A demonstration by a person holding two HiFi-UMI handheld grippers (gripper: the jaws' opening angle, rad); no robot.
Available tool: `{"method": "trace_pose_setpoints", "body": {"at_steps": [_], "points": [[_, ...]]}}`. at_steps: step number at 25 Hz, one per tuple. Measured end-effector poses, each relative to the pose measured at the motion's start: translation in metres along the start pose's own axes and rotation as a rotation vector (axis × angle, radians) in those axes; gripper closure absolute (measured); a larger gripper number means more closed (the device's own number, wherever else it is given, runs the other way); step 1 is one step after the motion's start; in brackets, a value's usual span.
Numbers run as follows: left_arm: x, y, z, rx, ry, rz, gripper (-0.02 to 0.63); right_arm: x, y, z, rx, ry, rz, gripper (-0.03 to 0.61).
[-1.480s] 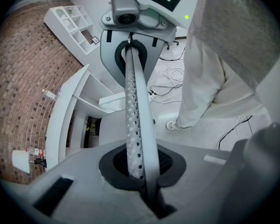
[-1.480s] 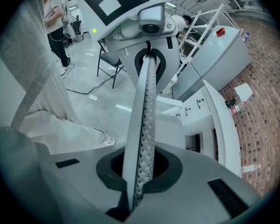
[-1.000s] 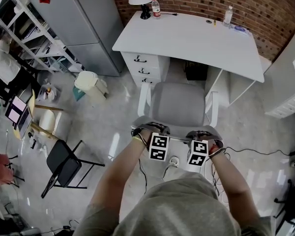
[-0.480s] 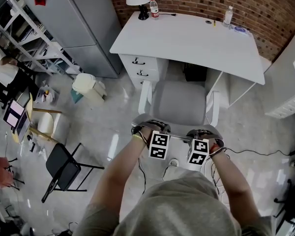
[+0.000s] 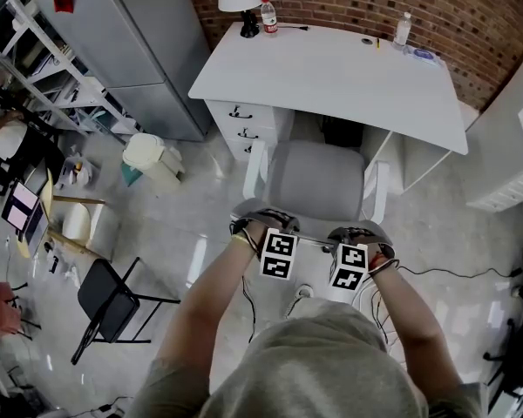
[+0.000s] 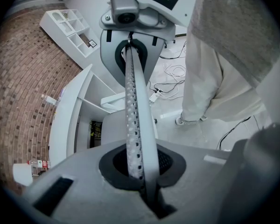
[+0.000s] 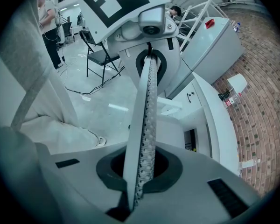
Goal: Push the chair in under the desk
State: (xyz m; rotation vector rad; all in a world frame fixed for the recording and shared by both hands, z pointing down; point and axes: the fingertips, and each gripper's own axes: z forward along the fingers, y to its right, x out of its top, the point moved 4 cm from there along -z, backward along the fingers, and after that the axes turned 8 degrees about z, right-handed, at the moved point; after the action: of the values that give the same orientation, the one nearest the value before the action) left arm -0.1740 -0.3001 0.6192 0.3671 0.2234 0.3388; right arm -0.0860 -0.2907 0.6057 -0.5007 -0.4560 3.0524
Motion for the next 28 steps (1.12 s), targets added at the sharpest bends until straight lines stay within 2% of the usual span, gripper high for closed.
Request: {"method": "trace_pose_setpoints", "body": {"at_steps": [8, 12, 28], "points": [[-0.007, -0.012, 0.005, 0.004, 0.005, 0.01, 0.595, 0.002, 0.013, 0.004, -0.003, 0.003, 0.002, 0.569], [-0.009, -0.018, 0.006, 0.007, 0.005, 0.015, 0.595, -0.001, 0.022, 0.008, -0.031, -0.005, -0.003, 0.569], [-0.018, -0.046, 0.017, 0.01, 0.01, 0.032, 0.595, -0.003, 0.047, 0.015, -0.021, -0.002, 0.013, 0.569]]}}
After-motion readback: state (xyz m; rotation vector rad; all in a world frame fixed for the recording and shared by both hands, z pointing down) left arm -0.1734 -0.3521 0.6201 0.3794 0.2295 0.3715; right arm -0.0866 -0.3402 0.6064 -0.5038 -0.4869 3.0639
